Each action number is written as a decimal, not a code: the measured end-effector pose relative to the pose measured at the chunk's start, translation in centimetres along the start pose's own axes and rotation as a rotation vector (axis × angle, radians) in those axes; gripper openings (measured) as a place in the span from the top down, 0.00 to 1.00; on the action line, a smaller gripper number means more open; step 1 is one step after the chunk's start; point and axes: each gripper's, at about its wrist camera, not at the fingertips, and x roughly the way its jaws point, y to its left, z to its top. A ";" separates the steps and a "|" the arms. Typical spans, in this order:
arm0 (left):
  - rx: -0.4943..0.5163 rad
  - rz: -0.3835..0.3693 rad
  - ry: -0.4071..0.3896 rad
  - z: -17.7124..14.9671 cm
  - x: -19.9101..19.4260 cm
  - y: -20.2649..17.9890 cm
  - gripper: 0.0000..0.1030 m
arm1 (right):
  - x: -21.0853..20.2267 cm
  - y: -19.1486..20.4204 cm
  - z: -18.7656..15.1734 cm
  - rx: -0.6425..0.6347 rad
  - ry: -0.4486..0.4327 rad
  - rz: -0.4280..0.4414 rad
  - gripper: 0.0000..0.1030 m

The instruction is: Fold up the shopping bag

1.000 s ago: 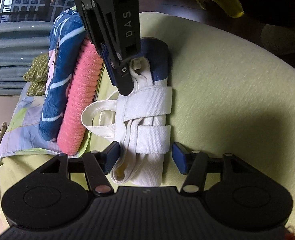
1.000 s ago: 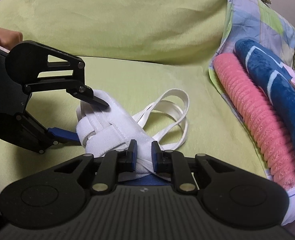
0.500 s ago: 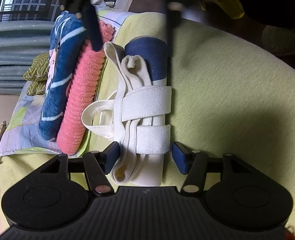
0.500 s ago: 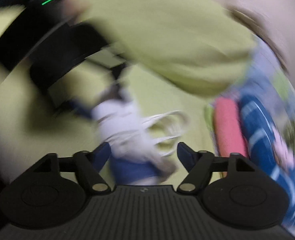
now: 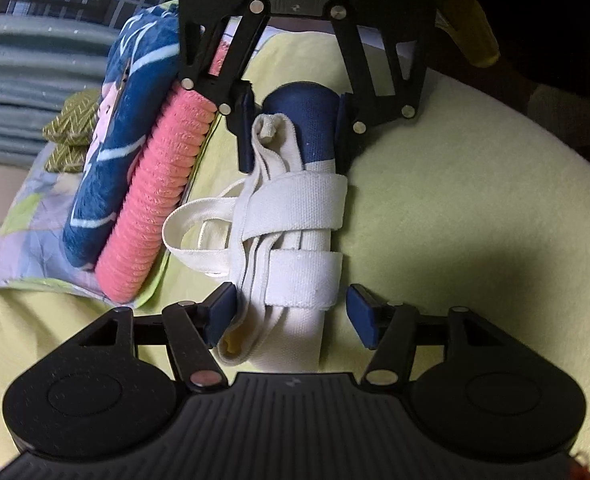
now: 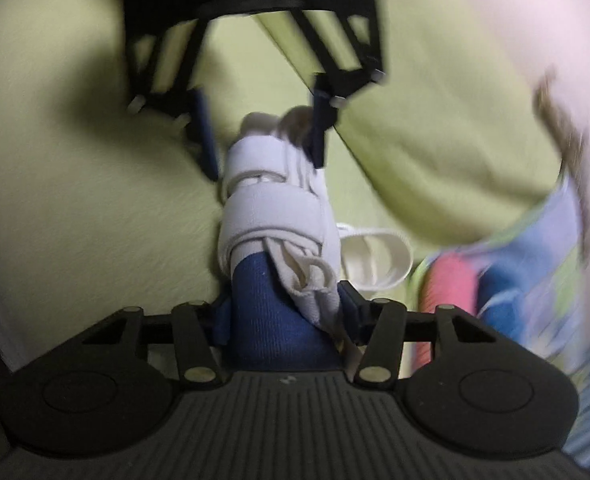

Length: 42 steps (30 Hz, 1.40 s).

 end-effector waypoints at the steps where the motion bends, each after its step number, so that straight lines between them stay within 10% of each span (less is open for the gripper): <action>1: -0.013 -0.008 0.001 0.1 -0.1 0.2 0.40 | 0.1 -0.9 0.0 0.054 0.005 0.031 0.53; 9: -0.075 -0.156 -0.005 0.3 -4.5 -0.1 0.40 | -1.0 -5.8 0.5 0.380 0.021 0.367 0.54; 15: -0.169 -0.205 -0.025 -0.3 -3.9 1.3 0.39 | 2.5 -10.3 -3.8 0.901 0.046 0.836 0.53; 20: -0.229 -0.250 -0.050 -0.7 -3.1 3.7 0.34 | 7.1 -12.2 -9.8 1.283 0.076 1.034 0.52; 30: -0.491 -0.215 -0.134 -2.3 -7.0 6.9 0.55 | 10.5 -11.7 -15.9 1.686 0.083 1.153 0.54; 42: -0.700 -0.259 -0.105 -1.3 -1.3 9.4 0.67 | 9.1 -8.8 -17.8 2.062 0.078 0.995 0.54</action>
